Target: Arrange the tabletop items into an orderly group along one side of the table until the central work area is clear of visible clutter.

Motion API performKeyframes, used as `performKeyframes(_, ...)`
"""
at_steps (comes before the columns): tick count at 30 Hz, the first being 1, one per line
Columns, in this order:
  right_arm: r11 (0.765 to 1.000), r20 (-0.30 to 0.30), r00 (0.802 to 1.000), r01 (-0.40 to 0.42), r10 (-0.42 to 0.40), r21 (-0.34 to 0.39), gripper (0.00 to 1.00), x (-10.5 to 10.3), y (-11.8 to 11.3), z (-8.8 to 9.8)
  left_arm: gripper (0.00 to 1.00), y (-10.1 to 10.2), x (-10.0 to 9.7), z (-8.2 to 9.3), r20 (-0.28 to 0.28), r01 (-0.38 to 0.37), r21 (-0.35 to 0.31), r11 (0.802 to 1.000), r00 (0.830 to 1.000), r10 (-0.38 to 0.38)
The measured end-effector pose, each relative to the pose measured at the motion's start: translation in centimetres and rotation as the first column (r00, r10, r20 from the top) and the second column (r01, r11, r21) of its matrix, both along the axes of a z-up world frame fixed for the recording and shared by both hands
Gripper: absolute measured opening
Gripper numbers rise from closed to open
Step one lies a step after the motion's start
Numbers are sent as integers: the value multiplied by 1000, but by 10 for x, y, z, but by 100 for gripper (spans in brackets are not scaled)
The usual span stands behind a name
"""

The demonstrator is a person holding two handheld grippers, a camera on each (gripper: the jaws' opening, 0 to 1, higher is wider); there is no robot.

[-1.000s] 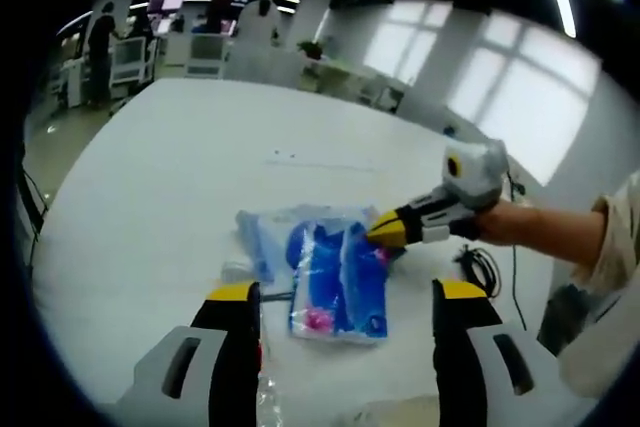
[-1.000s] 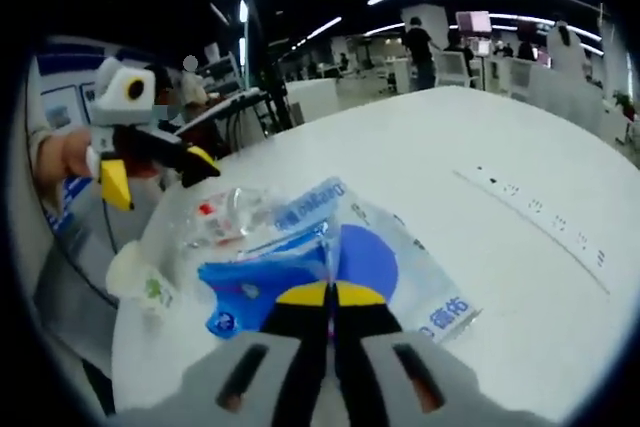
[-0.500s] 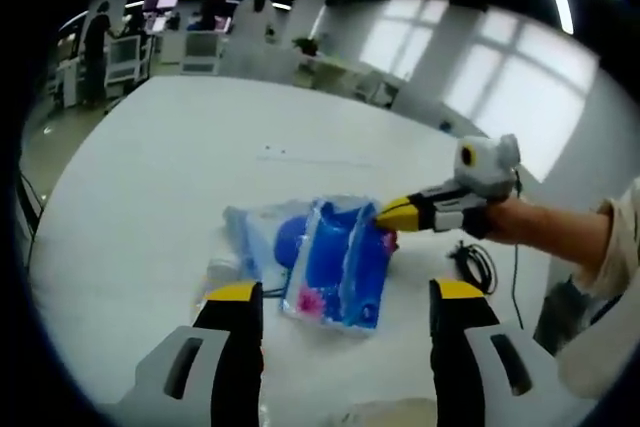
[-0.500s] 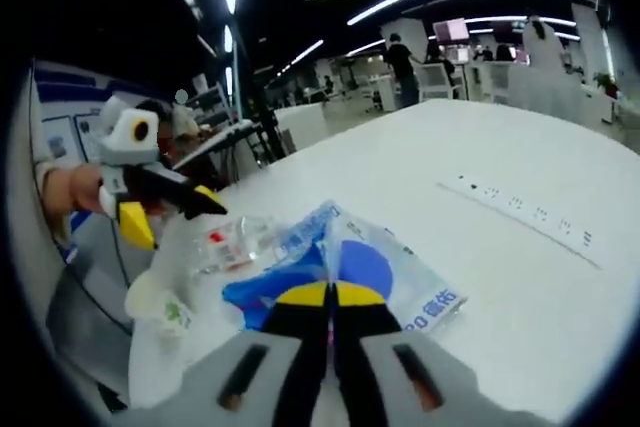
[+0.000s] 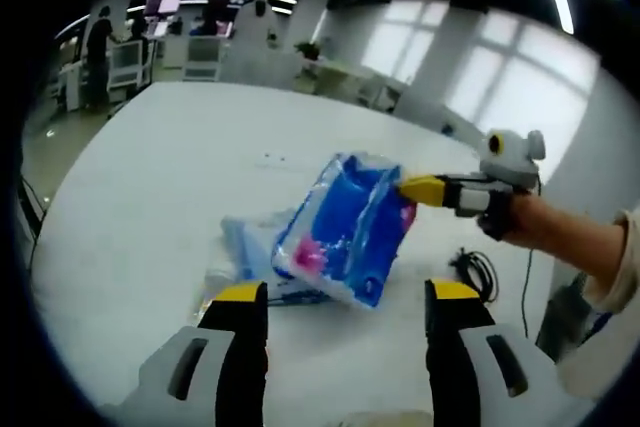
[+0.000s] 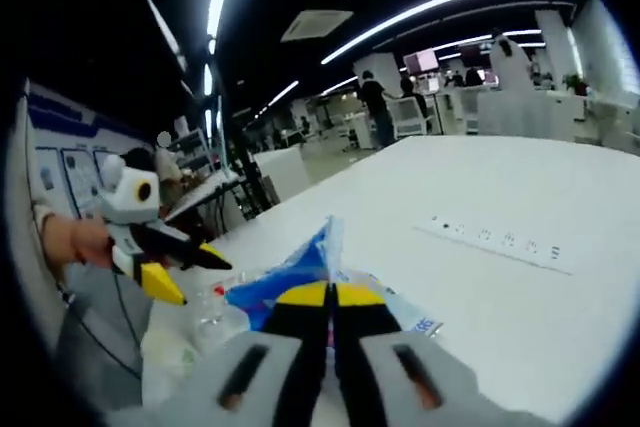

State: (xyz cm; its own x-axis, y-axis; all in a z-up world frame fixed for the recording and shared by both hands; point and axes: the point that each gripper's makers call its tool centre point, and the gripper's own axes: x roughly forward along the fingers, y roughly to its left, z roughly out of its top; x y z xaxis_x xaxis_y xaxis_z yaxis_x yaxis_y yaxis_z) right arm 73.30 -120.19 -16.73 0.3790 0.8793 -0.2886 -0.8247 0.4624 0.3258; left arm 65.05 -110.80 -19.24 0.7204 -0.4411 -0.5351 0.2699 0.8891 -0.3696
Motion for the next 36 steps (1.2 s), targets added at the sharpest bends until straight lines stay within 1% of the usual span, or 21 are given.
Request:
performKeyframes(2,999,5,999,33,-33,23,0,2,-3,9,57,-2,3,3,3,-5,0,1000,1000,5)
performKeyframes(5,995,7,997,77,-77,59,0,3,-9,21,56,-8,9,11,23,-10,-4,1000,1000,10)
performKeyframes(7,990,10,994,107,-108,87,0,4,-13,30,52,-11,13,16,36,-12,5,1000,999,11)
performKeyframes(9,982,1,990,138,-140,132,0,4,-18,42,48,-14,16,21,47,-16,9,1000,999,16)
performKeyframes(11,979,10,988,148,-151,139,0,0,-23,49,44,-18,18,25,60,-17,11,1000,998,17)
performKeyframes(13,976,19,986,161,-165,144,0,-2,-27,54,40,-22,20,30,75,-17,12,1000,997,16)
performKeyframes(14,971,12,984,172,-176,164,0,-3,-30,58,37,-25,21,33,81,-15,13,1000,997,14)
performKeyframes(16,966,10,981,190,-195,176,0,-5,-36,62,29,-29,21,37,89,-10,14,1000,996,9)
performKeyframes(18,962,16,978,202,-208,181,0,-9,-43,66,21,-34,22,43,109,2,23,1000,994,-4)
performKeyframes(20,958,11,974,220,-226,186,0,-13,-50,68,16,-38,23,49,133,5,32,999,991,-9)
performKeyframes(22,945,-5,969,243,-248,218,0,-16,-59,73,12,-44,23,52,141,19,31,999,990,-23)
performKeyframes(23,946,0,968,247,-252,209,0,-20,-63,72,10,-46,23,52,138,24,32,999,990,-28)
performKeyframes(29,941,10,957,284,-291,186,0,-32,-87,74,0,-69,18,62,168,74,44,996,982,-81)
performKeyframes(30,942,17,954,291,-298,168,0,-35,-93,73,0,-72,17,63,170,79,43,996,982,-85)
performKeyframes(33,940,28,949,307,-315,148,0,-39,-102,73,0,-82,15,64,173,102,50,993,979,-110)
performKeyframes(36,931,32,938,337,-344,139,0,-44,-118,75,0,-96,12,68,180,126,51,991,975,-133)
